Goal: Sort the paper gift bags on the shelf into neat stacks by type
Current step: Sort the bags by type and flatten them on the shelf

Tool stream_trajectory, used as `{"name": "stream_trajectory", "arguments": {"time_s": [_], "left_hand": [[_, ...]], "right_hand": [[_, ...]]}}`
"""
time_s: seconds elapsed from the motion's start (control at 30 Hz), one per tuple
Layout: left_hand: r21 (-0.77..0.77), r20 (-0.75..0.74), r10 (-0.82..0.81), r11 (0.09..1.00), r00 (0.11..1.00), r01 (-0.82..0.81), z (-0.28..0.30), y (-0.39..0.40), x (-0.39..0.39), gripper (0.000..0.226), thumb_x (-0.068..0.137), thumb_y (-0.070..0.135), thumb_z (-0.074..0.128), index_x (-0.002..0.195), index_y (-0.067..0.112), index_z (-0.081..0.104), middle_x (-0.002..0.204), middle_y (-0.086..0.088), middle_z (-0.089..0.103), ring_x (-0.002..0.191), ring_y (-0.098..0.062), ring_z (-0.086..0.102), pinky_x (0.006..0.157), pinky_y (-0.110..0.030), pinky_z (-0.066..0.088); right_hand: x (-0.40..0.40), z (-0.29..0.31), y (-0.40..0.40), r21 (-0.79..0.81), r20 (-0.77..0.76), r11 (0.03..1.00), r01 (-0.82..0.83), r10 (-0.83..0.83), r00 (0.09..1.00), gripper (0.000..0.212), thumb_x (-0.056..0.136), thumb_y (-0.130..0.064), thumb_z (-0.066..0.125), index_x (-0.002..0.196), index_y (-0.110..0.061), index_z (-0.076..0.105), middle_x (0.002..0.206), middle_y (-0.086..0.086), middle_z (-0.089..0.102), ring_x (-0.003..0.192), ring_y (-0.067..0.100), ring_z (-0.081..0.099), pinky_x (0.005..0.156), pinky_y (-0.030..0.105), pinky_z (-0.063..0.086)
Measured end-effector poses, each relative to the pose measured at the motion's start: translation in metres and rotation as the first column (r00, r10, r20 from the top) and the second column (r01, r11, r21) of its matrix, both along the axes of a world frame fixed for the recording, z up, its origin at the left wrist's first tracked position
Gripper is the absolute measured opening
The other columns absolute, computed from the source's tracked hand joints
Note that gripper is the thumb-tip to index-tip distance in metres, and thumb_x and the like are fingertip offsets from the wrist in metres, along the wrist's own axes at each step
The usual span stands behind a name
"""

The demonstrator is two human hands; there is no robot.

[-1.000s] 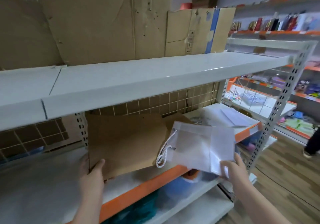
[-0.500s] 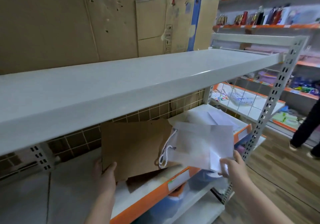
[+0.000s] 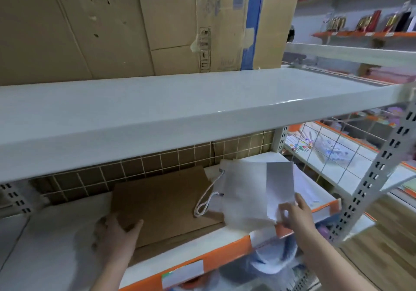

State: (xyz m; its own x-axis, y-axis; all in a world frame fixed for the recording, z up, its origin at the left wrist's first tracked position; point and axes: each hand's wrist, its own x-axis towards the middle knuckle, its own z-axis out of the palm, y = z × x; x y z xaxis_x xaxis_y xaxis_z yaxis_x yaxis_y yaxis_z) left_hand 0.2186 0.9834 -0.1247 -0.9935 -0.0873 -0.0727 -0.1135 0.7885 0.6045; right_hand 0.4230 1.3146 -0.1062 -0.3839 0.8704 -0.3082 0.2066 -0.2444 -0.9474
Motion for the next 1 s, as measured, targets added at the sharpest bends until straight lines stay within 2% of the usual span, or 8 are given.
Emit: {"name": "stream_trajectory", "arguments": {"time_s": [0.27, 0.33, 0.4, 0.53, 0.63, 0.77, 0.9, 1.0], "left_hand": [[-0.355, 0.117, -0.268, 0.888, 0.956, 0.292, -0.005, 0.059, 0.041, 0.057, 0.089, 0.067, 0.033, 0.139, 0.040, 0.036, 0.149, 0.008, 0.032, 0.138, -0.023, 0.024, 0.112, -0.041, 0.020], [-0.386, 0.136, -0.272, 0.871, 0.953, 0.303, -0.008, 0.063, 0.048, 0.061, 0.089, 0.070, 0.031, 0.143, 0.041, 0.029, 0.154, 0.011, 0.024, 0.141, -0.020, 0.019, 0.114, -0.040, 0.017], [-0.398, 0.150, -0.269, 0.864, 0.951, 0.307, -0.010, 0.063, 0.051, 0.065, 0.088, 0.071, 0.029, 0.145, 0.041, 0.024, 0.157, 0.012, 0.018, 0.144, -0.019, 0.015, 0.115, -0.039, 0.014], [-0.419, 0.171, -0.275, 0.849, 0.946, 0.322, -0.010, 0.063, 0.052, 0.068, 0.088, 0.072, 0.029, 0.147, 0.041, 0.019, 0.158, 0.011, 0.013, 0.145, -0.017, 0.011, 0.116, -0.039, 0.010], [-0.431, 0.164, -0.274, 0.844, 0.948, 0.319, -0.011, 0.065, 0.052, 0.068, 0.089, 0.071, 0.031, 0.148, 0.040, 0.018, 0.159, 0.012, 0.011, 0.146, -0.015, 0.008, 0.117, -0.038, 0.008], [-0.393, 0.173, -0.287, 0.857, 0.942, 0.333, -0.015, 0.063, 0.052, 0.068, 0.090, 0.070, 0.029, 0.150, 0.040, 0.015, 0.160, 0.013, 0.004, 0.148, -0.013, -0.003, 0.118, -0.040, 0.000], [-0.373, 0.174, -0.293, 0.864, 0.940, 0.339, -0.013, 0.063, 0.053, 0.066, 0.091, 0.068, 0.030, 0.150, 0.040, 0.015, 0.160, 0.013, 0.004, 0.148, -0.013, -0.003, 0.119, -0.041, 0.000], [-0.323, 0.162, -0.281, 0.890, 0.946, 0.320, -0.003, 0.059, 0.053, 0.061, 0.093, 0.060, 0.037, 0.148, 0.038, 0.024, 0.158, 0.009, 0.019, 0.146, -0.018, 0.015, 0.117, -0.042, 0.016]], "right_hand": [[-0.009, 0.006, 0.074, 0.076, 0.092, 0.991, -0.110, 0.102, 0.990, 0.040, 0.080, 0.008, 0.046, 0.112, -0.014, 0.053, 0.096, 0.018, 0.059, 0.066, 0.034, 0.057, 0.055, 0.041, 0.056], [-0.013, -0.001, 0.090, 0.199, 0.250, 0.966, -0.167, 0.115, 0.961, 0.040, 0.074, -0.001, 0.048, 0.110, -0.019, 0.051, 0.089, 0.014, 0.060, 0.071, 0.037, 0.058, 0.064, 0.054, 0.057], [-0.015, -0.008, 0.101, 0.317, 0.446, 0.902, -0.294, 0.132, 0.885, 0.041, 0.077, -0.008, 0.052, 0.116, -0.018, 0.044, 0.085, 0.012, 0.058, 0.075, 0.036, 0.055, 0.069, 0.048, 0.052], [-0.026, -0.014, 0.110, 0.434, 0.635, 0.794, -0.425, 0.065, 0.770, 0.061, 0.086, -0.014, 0.055, 0.140, -0.024, 0.027, 0.120, 0.017, 0.051, 0.108, 0.040, 0.051, 0.082, 0.043, 0.042], [-0.032, -0.019, 0.112, 0.505, 0.808, 0.584, -0.636, -0.061, 0.586, 0.046, 0.089, -0.030, 0.053, 0.135, -0.031, 0.044, 0.137, 0.011, 0.038, 0.127, 0.032, 0.035, 0.098, 0.041, 0.038], [-0.034, -0.028, 0.105, 0.394, 0.890, 0.544, -0.741, -0.023, 0.456, 0.036, 0.094, -0.033, 0.044, 0.129, -0.025, 0.047, 0.155, 0.009, 0.019, 0.143, 0.029, 0.014, 0.113, 0.043, 0.023], [-0.040, -0.033, 0.095, 0.403, 0.867, 0.572, -0.715, 0.012, 0.498, 0.045, 0.100, -0.031, 0.026, 0.142, -0.018, 0.034, 0.160, 0.008, 0.008, 0.148, 0.028, -0.001, 0.118, 0.047, 0.008], [-0.047, -0.028, 0.082, 0.468, 0.807, 0.576, -0.670, 0.030, 0.590, 0.046, 0.099, -0.031, 0.032, 0.143, -0.017, 0.034, 0.159, 0.007, 0.016, 0.148, 0.027, 0.005, 0.119, 0.044, 0.009]]}}
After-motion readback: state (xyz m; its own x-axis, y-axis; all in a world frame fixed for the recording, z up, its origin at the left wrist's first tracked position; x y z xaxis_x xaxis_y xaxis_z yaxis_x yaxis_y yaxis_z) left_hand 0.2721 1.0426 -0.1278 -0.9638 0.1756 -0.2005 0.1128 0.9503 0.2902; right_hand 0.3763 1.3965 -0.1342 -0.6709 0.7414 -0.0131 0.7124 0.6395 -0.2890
